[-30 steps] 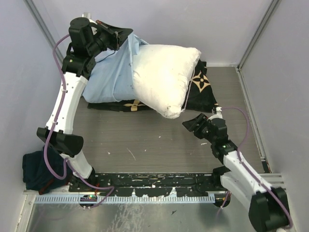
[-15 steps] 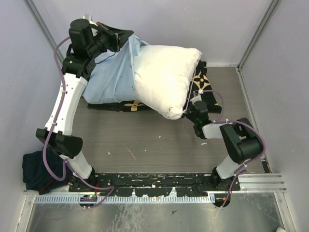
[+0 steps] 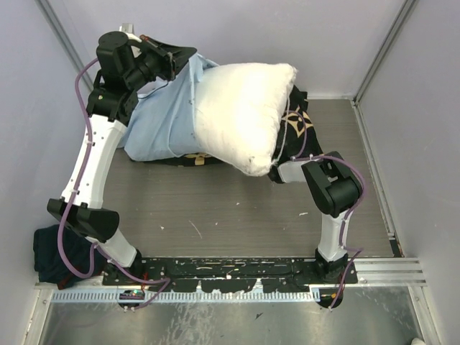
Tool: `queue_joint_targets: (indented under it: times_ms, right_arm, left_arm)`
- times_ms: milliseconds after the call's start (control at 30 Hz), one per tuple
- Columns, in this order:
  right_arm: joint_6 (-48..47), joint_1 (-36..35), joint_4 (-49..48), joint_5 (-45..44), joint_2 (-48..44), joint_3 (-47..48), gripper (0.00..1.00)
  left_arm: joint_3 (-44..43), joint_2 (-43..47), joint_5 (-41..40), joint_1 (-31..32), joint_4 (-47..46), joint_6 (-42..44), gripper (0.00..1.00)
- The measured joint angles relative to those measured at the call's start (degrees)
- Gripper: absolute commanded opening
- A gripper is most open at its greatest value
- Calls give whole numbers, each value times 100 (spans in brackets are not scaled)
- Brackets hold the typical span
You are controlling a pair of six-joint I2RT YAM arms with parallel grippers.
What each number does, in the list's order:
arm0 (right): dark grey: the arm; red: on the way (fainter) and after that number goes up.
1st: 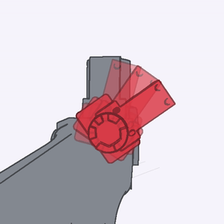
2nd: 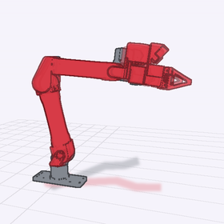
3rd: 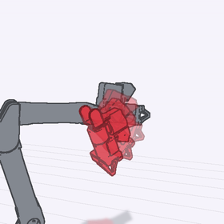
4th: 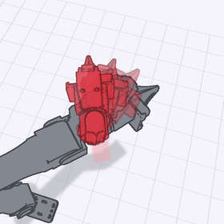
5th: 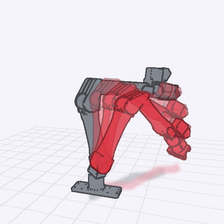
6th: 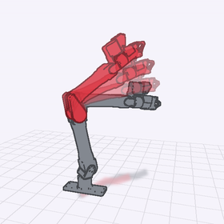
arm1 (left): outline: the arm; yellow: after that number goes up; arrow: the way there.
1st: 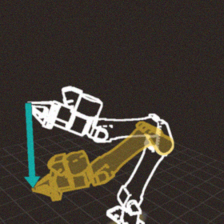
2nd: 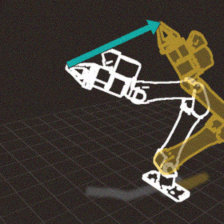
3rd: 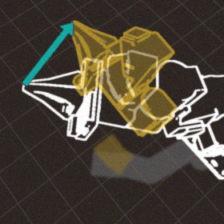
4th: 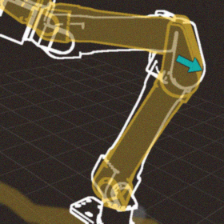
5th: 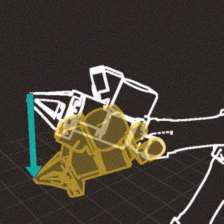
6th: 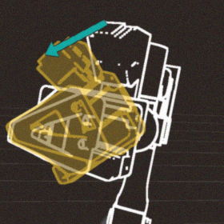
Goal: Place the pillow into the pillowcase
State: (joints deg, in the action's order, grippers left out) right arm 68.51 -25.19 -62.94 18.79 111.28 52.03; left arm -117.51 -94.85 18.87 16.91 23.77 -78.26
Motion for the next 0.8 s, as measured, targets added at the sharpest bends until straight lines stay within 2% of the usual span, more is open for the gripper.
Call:
queue_joint_targets:
  times_ms: [133, 300, 433, 667, 700, 767, 800]
  right_arm:
    - [-142, -181, 345, 39, 0, 807, 58]
    - [-372, -262, 855, 101, 0, 1290, 57]
    - [-713, -321, 1622, 94, 0, 1628, 55]
    - [-1432, -557, 3099, 37, -76, 2498, 32]
    - [-1502, -581, 3241, 35, -127, 2546, 31]
    - [-1600, -612, 3432, 37, -249, 2575, 20]
    - [-1631, -621, 3510, 37, -304, 2583, 18]
  left_arm:
    - [31, 22, 0, -4, -151, -4, 0]
    - [33, 87, -35, -11, -214, 2, 0]
    - [72, 105, -39, -11, -221, 2, 0]
    - [94, 105, -83, -22, -221, 15, 0]
    - [94, 105, -83, -22, -221, 17, 0]
    - [94, 105, -83, -22, -223, 13, 0]
    - [94, 105, -83, -22, -223, 11, 0]
